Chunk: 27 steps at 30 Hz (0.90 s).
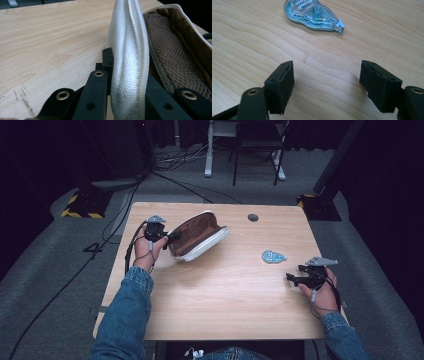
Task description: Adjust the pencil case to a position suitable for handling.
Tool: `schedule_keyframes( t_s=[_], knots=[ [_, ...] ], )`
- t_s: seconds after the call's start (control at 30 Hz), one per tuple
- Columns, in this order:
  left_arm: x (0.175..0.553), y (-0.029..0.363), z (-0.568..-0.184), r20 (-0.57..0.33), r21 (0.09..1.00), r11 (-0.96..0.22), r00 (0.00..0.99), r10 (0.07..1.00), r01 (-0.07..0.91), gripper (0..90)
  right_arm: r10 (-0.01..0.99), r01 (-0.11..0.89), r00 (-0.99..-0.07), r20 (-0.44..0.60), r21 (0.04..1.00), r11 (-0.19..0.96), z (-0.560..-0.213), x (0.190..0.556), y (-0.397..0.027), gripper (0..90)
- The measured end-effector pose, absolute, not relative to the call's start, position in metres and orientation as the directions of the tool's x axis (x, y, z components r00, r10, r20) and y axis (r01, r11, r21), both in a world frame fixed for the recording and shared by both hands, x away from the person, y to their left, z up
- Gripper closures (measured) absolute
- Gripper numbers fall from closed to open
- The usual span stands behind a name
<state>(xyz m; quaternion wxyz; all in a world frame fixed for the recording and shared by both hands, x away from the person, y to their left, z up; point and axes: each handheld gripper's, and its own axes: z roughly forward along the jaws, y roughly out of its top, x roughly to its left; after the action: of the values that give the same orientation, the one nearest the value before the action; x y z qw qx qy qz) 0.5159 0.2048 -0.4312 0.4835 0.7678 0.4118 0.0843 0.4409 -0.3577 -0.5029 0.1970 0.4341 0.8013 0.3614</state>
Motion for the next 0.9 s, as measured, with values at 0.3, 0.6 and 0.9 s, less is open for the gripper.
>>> schedule_keyframes(
  t_s=[0.3, 0.6, 0.9],
  knots=[
    [0.497, 0.19, -0.411, -0.273, 0.809, -0.222, 0.683, 0.678, 0.544, 86.3, 0.837, 0.553, -0.546, -0.001, 0.75, 0.362, -0.503, 0.441, -0.358, 28.0],
    [0.477, 0.173, -0.401, -0.284, 0.814, -0.241, 0.724, 0.629, 0.529, 86.3, 0.837, 0.553, -0.547, -0.001, 0.75, 0.362, -0.503, 0.441, -0.358, 28.1],
    [0.459, 0.152, -0.397, -0.274, 0.807, -0.285, 0.756, 0.594, 0.517, 86.3, 0.837, 0.553, -0.547, 0.0, 0.751, 0.362, -0.503, 0.441, -0.358, 28.2]
  ],
)
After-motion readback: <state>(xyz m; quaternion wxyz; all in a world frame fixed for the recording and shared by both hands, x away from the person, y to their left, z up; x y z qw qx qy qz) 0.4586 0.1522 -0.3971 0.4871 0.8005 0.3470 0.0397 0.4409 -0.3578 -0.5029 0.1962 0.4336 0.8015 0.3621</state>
